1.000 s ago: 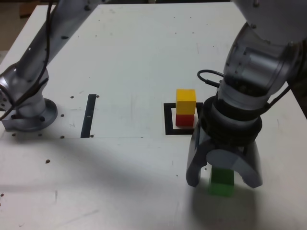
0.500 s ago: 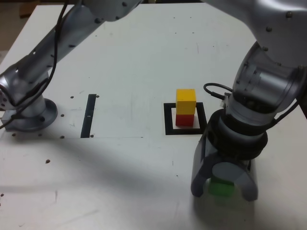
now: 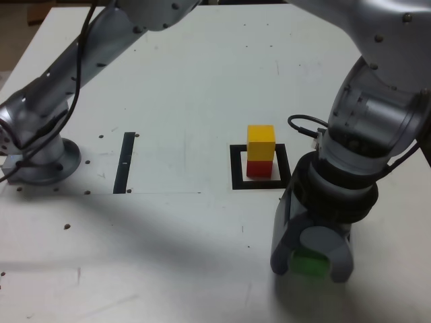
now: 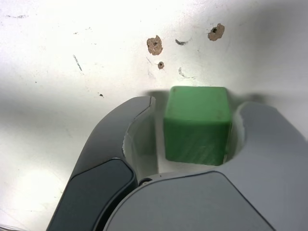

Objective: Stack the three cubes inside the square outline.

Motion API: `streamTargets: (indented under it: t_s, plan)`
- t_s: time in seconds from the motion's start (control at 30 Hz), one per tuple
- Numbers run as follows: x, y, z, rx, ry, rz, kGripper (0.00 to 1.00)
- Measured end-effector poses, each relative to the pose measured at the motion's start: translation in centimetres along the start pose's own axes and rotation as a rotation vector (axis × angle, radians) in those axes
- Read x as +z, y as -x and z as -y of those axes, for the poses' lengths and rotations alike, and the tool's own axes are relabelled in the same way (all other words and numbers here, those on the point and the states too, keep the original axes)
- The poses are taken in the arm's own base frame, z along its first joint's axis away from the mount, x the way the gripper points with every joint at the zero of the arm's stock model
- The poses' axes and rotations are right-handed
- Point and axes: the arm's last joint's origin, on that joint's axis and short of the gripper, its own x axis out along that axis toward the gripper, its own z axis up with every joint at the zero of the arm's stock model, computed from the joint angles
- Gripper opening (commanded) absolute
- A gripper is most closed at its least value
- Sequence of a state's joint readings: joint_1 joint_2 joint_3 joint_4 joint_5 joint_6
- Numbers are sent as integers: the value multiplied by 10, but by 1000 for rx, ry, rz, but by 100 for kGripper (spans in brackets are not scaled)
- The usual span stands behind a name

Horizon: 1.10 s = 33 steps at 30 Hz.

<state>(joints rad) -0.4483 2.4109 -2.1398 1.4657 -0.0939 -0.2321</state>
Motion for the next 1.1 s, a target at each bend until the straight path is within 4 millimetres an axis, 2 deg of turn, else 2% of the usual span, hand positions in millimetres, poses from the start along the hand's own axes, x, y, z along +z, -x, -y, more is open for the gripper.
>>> streamTargets:
  t_s: [0.43, 0.63, 0.83, 1.1]
  plan:
    - [-4, 6, -1, 28, -7, 9, 22]
    - [-25, 35, -5, 69, -17, 40, 22]
    - [-57, 73, -12, 103, -22, 90, 22]
    - [-87, 98, -45, 96, 24, 103, 23]
